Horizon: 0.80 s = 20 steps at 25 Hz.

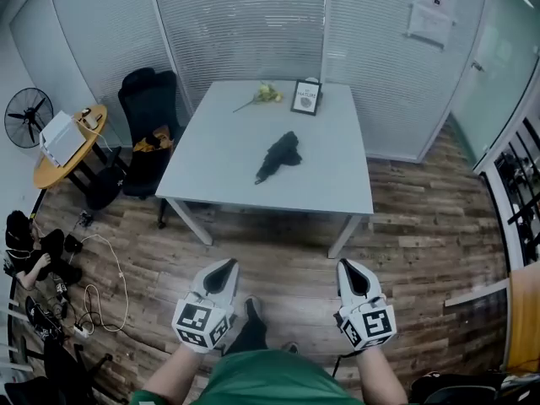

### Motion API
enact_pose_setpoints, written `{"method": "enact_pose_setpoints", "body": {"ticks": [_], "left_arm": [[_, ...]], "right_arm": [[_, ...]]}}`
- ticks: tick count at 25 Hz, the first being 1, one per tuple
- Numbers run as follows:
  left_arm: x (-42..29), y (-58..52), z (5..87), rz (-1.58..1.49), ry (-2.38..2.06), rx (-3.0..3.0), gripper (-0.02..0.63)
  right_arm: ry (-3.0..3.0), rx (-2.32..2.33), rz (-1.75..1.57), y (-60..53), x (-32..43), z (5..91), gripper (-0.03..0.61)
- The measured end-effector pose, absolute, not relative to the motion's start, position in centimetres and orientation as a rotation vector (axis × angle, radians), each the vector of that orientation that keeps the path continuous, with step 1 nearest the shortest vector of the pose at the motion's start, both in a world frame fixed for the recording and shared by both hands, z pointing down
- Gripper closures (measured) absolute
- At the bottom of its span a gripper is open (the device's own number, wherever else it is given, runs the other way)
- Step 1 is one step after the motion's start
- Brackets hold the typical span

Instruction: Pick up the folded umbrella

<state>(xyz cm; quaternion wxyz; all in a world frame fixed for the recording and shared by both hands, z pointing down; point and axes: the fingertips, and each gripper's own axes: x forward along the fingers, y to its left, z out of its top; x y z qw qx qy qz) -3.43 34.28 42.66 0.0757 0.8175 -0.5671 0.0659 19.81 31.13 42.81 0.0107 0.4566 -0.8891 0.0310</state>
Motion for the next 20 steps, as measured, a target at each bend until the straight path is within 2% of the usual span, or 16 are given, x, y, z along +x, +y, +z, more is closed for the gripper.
{"method": "enact_pose_setpoints", "body": {"ticks": [11,20], "left_arm": [[-6.3,21.9,44.1,0.132,-1.565,2.503,0.597],[-13.0,12.7,45.3,0.084,-1.514,2.477,0.597]], "right_arm": [[-2.659,1.535,0.080,21.9,17.2,42.9,0.575],[-2.560,1.589,0.099,14.4,12.6,43.3,0.575]]}}
